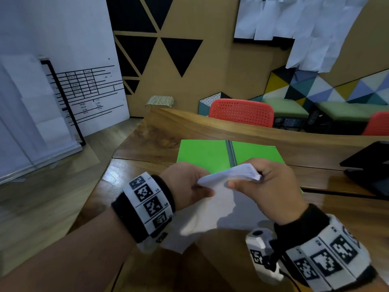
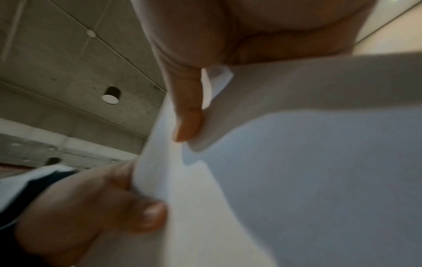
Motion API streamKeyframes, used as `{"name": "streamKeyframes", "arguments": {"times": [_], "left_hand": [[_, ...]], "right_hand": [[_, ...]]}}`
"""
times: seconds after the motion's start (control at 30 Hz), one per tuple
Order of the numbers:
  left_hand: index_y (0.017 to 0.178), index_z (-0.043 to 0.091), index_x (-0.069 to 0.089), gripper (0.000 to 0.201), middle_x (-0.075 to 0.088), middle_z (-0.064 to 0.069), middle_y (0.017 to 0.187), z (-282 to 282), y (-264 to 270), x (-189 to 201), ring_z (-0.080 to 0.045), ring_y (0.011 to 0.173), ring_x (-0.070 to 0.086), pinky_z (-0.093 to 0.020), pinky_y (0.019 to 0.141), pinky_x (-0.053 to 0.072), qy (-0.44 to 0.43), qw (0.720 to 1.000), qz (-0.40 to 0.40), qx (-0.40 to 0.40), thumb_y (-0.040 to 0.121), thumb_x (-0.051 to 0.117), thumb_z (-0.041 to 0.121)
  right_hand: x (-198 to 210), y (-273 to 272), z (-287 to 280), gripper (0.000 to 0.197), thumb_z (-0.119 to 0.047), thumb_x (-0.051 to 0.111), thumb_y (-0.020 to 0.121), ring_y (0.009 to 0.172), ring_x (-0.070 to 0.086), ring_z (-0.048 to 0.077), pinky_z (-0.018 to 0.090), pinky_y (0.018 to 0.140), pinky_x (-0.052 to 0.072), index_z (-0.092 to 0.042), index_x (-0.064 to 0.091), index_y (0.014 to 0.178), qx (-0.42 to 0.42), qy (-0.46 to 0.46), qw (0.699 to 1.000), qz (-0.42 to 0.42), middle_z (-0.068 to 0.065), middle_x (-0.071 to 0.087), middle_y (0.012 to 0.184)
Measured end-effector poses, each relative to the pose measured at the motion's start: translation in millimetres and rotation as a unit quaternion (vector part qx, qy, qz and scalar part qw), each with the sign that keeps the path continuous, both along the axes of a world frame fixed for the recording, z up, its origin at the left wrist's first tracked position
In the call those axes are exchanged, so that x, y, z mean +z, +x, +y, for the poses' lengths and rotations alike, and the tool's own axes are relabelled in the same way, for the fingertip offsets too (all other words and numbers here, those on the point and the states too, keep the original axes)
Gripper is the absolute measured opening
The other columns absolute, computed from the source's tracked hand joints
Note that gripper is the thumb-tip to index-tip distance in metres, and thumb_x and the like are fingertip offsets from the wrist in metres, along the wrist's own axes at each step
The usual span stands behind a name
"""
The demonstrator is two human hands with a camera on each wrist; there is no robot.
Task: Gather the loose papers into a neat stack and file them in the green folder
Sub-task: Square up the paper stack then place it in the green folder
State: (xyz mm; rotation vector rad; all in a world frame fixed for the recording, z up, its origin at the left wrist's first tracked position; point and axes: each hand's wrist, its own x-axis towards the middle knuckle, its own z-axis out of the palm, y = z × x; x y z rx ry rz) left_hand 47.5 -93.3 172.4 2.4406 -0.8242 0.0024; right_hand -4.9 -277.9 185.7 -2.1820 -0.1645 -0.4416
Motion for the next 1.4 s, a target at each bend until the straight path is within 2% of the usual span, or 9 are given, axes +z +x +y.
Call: {"name": "streamKeyframes", "arguments": {"times": [0.27, 0.43, 0.53, 0.6, 0.7, 0.87, 1.03, 1.2, 1.4], "left_hand": [[0.052, 0.019, 0.064, 0.021, 0.059, 0.01, 0.045, 32.6, 0.2, -18.6, 0.0, 0.043, 0.05, -0.014, 0.046, 0.042, -0.296, 0.939, 0.137, 0.105, 0.063, 0.081, 0.011], [0.053, 0.015, 0.069, 0.007, 0.066, 0.003, 0.047, 39.5, -1.5, -24.8, -0.008, 0.041, 0.059, -0.018, 0.041, 0.048, -0.393, 0.872, 0.235, 0.171, 0.056, 0.075, 0.018], [0.055, 0.015, 0.066, 0.018, 0.066, 0.007, 0.044, 31.0, -5.6, -34.5, -0.004, 0.039, 0.059, -0.016, 0.041, 0.05, -0.432, 0.847, 0.216, 0.222, 0.067, 0.079, 0.01], [0.059, 0.022, 0.061, 0.023, 0.063, 0.009, 0.042, 19.4, -12.0, -42.7, -0.001, 0.04, 0.058, -0.009, 0.037, 0.045, -0.429, 0.844, 0.177, 0.269, 0.077, 0.071, 0.012], [0.058, 0.019, 0.055, 0.027, 0.056, 0.006, 0.053, 8.4, -16.9, -65.4, -0.007, 0.049, 0.051, -0.007, 0.035, 0.038, -0.377, 0.852, 0.166, 0.324, 0.081, 0.065, 0.014], [0.055, 0.024, 0.047, 0.028, 0.052, 0.01, 0.056, 15.7, -8.8, -75.0, -0.012, 0.059, 0.052, -0.016, 0.045, 0.033, -0.188, 0.916, 0.192, 0.298, 0.079, 0.061, 0.028], [0.077, 0.03, 0.062, 0.024, 0.067, 0.019, 0.053, 19.0, -4.5, -34.6, 0.009, 0.049, 0.059, -0.007, 0.047, 0.047, -0.456, 0.852, 0.121, 0.226, 0.064, 0.072, 0.013], [0.081, 0.032, 0.064, 0.027, 0.069, 0.011, 0.063, 19.7, 0.1, -29.2, -0.004, 0.057, 0.059, -0.017, 0.053, 0.052, -0.488, 0.844, 0.122, 0.186, 0.058, 0.062, 0.018], [0.082, 0.025, 0.063, 0.029, 0.075, 0.007, 0.074, 18.5, 4.4, -27.5, -0.012, 0.074, 0.065, -0.022, 0.067, 0.052, -0.565, 0.793, 0.158, 0.162, 0.054, 0.061, 0.029]], "right_hand": [[-38.7, 15.2, -64.4, 0.048, -0.026, 0.091, 0.036, 0.058, 0.06, 0.026, 0.037, 0.06, 0.05, 0.001, 0.064, 0.065, -0.012, 0.175, 0.974, 0.143, 0.021, 0.067, 0.068], [-65.8, 13.9, -40.6, 0.055, -0.024, 0.089, 0.043, 0.075, 0.072, 0.019, 0.029, 0.061, 0.058, -0.008, 0.071, 0.092, 0.116, 0.513, 0.846, 0.084, 0.006, 0.076, 0.087], [-71.3, 13.0, -11.0, 0.083, -0.044, 0.083, 0.054, 0.1, 0.068, 0.022, 0.033, 0.082, 0.056, -0.003, 0.055, 0.12, 0.065, 0.481, 0.874, 0.021, 0.005, 0.072, 0.108], [-79.5, 12.0, 1.3, 0.065, -0.042, 0.073, 0.07, 0.105, 0.064, 0.026, 0.038, 0.088, 0.051, -0.008, 0.053, 0.122, 0.001, 0.424, 0.905, -0.006, 0.007, 0.07, 0.112], [-89.5, 10.8, 9.7, 0.016, -0.019, 0.059, 0.086, 0.08, 0.064, 0.013, 0.034, 0.073, 0.049, -0.023, 0.052, 0.1, -0.093, 0.318, 0.943, 0.001, 0.0, 0.066, 0.087], [-83.4, 9.5, 4.0, 0.017, -0.009, 0.054, 0.089, 0.062, 0.048, 0.013, 0.026, 0.057, 0.039, -0.02, 0.041, 0.091, -0.126, 0.222, 0.967, 0.017, -0.001, 0.051, 0.07], [-68.8, 9.1, -5.9, 0.027, -0.007, 0.053, 0.089, 0.056, 0.04, 0.008, 0.018, 0.053, 0.035, -0.019, 0.035, 0.104, -0.108, 0.184, 0.977, 0.0, -0.004, 0.04, 0.061], [-61.3, 11.6, -8.6, 0.024, -0.002, 0.053, 0.088, 0.073, 0.052, 0.021, 0.038, 0.068, 0.045, -0.024, 0.044, 0.093, -0.055, 0.261, 0.963, 0.029, 0.007, 0.054, 0.078], [-49.0, 18.9, -4.7, 0.022, -0.022, 0.053, 0.088, 0.053, 0.046, 0.011, 0.02, 0.05, 0.038, -0.022, 0.049, 0.066, -0.042, 0.414, 0.909, 0.025, -0.003, 0.049, 0.055]]}}
